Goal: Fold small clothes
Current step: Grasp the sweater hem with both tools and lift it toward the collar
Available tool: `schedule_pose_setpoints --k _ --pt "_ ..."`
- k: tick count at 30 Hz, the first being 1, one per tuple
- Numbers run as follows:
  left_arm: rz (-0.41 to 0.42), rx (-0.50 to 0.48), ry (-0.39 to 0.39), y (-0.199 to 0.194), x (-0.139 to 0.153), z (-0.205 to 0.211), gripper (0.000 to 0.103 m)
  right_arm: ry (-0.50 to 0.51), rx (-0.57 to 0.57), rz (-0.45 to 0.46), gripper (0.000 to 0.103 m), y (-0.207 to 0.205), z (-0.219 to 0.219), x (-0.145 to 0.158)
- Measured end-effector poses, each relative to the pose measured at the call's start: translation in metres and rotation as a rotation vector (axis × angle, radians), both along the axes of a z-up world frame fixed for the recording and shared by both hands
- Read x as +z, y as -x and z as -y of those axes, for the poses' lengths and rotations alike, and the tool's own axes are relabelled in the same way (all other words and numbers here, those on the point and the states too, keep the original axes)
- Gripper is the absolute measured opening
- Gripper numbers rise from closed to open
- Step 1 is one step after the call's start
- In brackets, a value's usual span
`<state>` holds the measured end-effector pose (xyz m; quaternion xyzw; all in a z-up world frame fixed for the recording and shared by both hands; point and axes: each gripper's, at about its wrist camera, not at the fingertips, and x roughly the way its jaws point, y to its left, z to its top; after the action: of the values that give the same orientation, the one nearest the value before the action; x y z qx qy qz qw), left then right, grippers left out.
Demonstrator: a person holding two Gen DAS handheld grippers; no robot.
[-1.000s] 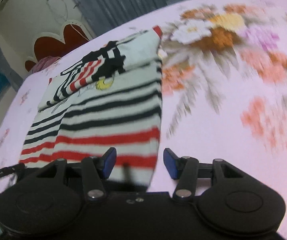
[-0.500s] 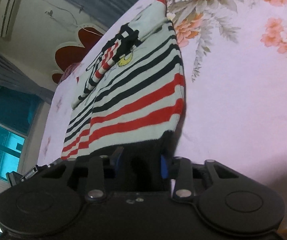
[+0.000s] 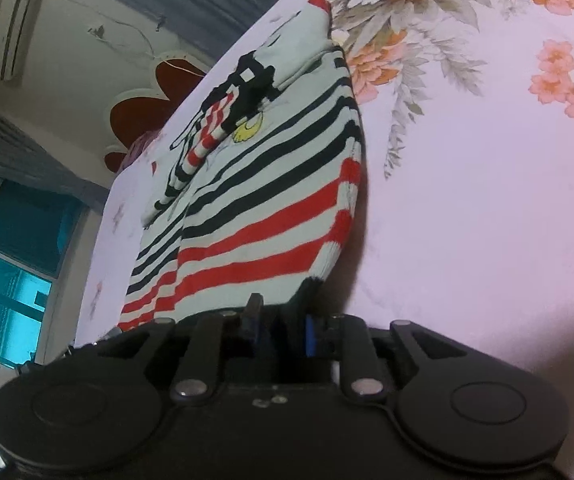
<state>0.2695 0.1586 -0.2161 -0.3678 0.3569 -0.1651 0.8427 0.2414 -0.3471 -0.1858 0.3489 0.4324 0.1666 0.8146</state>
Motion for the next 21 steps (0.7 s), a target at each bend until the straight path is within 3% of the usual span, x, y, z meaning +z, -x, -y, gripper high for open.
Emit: schedule_pose_setpoints --k 4,6,7,8,10,12,14,17,21 --pt "-0.001 0.002 -0.037 0.007 -0.002 -0.004 0.049 -0.003 0.007 -0.012 0.019 0.007 -0.001 -0.005" --pt "0.003 -0.001 -0.066 0.013 -0.003 -0.005 0.042 -0.006 0.018 -0.014 0.009 0.012 -0.002 -0.005" --pt "-0.006 -0.001 -0.107 0.014 -0.003 -0.003 0.012 0.003 0.026 -0.016 0.006 0.012 -0.003 -0.005" --pt "-0.03 -0.012 -0.162 0.013 -0.004 -0.003 0.003 0.024 0.036 -0.014 0.005 0.012 -0.005 -0.005" --pt "0.021 -0.009 -0.16 0.019 0.006 -0.006 0.003 0.051 0.047 0.022 0.005 0.014 -0.004 0.003" --pt "0.065 0.008 -0.147 0.026 0.015 -0.013 0.003 0.017 0.032 0.079 0.005 0.018 0.005 0.016" --pt "0.019 0.013 -0.172 0.024 0.009 -0.016 0.003 0.022 0.039 0.117 0.005 0.019 0.012 0.022" --pt "-0.034 0.027 -0.169 0.022 -0.002 -0.017 0.003 0.09 0.062 0.005 0.005 0.007 0.01 0.0" --pt "-0.007 0.067 -0.106 0.031 0.006 -0.024 0.003 -0.002 0.007 0.061 0.005 0.011 0.016 0.009"
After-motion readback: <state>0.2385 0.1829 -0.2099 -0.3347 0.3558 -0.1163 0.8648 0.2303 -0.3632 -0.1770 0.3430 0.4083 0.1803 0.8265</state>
